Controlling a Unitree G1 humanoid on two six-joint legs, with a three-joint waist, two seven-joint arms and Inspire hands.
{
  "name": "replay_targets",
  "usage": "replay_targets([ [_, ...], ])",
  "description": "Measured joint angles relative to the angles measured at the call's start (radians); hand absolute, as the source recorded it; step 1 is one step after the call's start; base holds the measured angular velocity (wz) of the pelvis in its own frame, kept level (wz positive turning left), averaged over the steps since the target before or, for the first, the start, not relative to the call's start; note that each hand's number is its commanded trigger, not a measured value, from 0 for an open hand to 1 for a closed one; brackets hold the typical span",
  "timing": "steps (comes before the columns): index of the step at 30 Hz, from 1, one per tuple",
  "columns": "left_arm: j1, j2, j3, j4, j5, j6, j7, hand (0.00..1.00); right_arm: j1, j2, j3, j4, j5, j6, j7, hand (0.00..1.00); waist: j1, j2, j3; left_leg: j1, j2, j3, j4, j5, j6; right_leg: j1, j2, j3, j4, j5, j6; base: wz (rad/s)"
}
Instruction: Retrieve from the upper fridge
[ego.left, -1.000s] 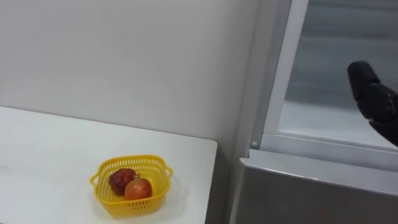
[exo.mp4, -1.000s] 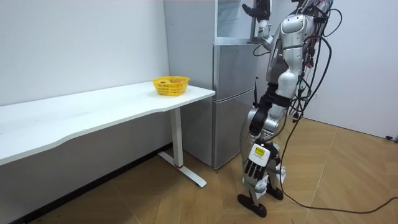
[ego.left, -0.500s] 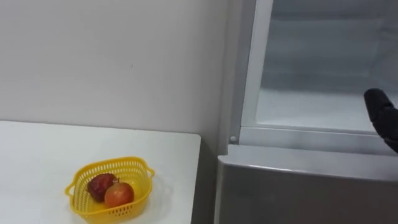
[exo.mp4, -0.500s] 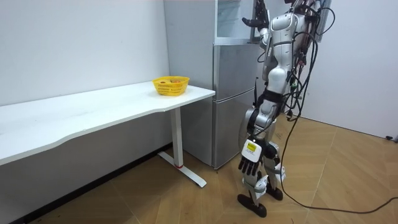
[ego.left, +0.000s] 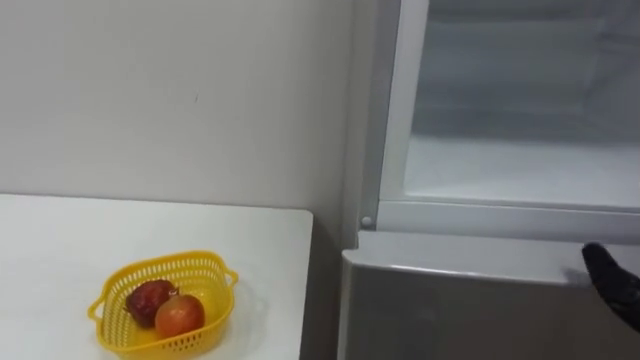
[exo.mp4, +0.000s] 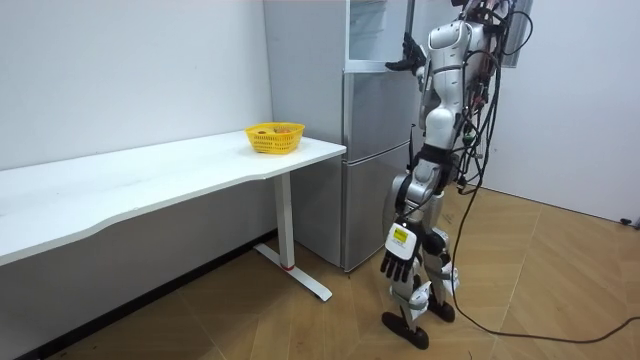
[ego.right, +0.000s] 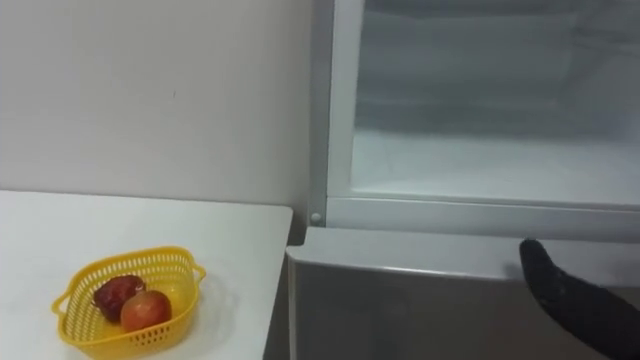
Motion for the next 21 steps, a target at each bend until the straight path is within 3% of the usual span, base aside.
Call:
replay_targets([
  [7, 0.007, -0.012, -0.008, -0.025, -0.001, 0.001, 0.012, 0.00, 0.020, 0.046, 0.018, 0.030, 0.021, -0.001, 0.004, 0.00, -0.016, 0.016, -0.0039, -0.001, 0.001, 0.002, 0.000, 0.000, 0.000, -0.002, 0.001, 0.012, 0.000, 0.000, 0.000, 0.00],
  [17, 0.013, -0.023, -0.005, -0.040, -0.001, 0.002, 0.020, 0.00, 0.024, 0.051, 0.011, 0.046, 0.036, 0.000, -0.055, 0.00, -0.019, 0.016, -0.0043, 0.005, 0.003, 0.030, 0.000, -0.002, 0.003, -0.005, 0.000, 0.033, 0.001, 0.000, 0.000, -0.08],
  [21, 0.014, -0.023, -0.006, -0.040, -0.001, 0.002, 0.020, 0.00, 0.063, 0.051, 0.005, 0.053, 0.056, 0.001, -0.101, 0.00, -0.027, 0.017, -0.0056, -0.002, 0.005, 0.044, -0.001, -0.002, 0.004, -0.020, 0.001, 0.045, 0.001, 0.000, 0.000, -0.10],
])
